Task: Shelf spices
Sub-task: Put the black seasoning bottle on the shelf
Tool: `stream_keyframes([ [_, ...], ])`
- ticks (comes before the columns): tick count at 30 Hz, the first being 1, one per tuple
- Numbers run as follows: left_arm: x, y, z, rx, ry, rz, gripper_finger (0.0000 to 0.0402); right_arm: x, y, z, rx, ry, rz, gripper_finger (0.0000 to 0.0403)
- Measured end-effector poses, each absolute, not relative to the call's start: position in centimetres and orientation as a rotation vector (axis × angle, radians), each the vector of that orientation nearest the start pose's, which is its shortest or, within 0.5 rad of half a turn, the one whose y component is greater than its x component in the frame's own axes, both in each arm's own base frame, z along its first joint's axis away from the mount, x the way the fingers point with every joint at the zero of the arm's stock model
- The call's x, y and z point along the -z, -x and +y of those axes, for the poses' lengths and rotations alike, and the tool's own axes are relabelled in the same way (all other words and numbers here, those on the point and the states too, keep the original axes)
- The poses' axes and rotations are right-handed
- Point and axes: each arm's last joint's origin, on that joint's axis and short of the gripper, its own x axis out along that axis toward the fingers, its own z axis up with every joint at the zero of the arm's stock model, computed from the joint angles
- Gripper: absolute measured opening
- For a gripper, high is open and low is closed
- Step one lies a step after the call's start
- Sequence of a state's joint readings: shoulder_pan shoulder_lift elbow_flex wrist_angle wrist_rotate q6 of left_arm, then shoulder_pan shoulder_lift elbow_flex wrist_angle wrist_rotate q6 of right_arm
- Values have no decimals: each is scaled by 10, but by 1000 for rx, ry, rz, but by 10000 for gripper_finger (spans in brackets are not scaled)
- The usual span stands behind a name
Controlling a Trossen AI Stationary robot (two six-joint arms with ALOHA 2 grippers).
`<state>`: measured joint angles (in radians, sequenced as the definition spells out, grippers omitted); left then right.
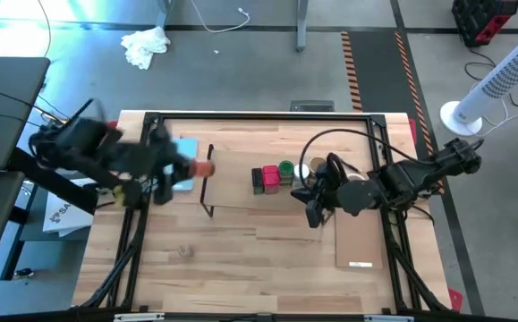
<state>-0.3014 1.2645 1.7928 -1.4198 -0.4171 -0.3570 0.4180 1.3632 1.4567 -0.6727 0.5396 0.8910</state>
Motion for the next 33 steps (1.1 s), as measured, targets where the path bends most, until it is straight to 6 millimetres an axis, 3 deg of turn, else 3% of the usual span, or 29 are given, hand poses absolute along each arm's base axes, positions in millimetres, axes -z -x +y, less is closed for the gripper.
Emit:
stream_keyframes([
  [3,-454,-210,-24,-186,-76,926,188,-394,-265,96,326,-618,429,0],
  [7,-433,-253,-2,-131,-230,1169,188,-393,-266,95,307,-627,444,0],
  [13,-402,-299,20,-31,-328,1292,188,-393,-266,95,305,-626,445,0],
  [18,-385,-310,29,17,-275,1351,188,-393,-266,96,302,-626,447,0],
  [25,-369,-312,32,94,-142,1404,206,-393,-266,96,302,-625,448,0],
  [33,-366,-312,31,88,-78,1407,211,-393,-266,96,301,-617,449,0],
])
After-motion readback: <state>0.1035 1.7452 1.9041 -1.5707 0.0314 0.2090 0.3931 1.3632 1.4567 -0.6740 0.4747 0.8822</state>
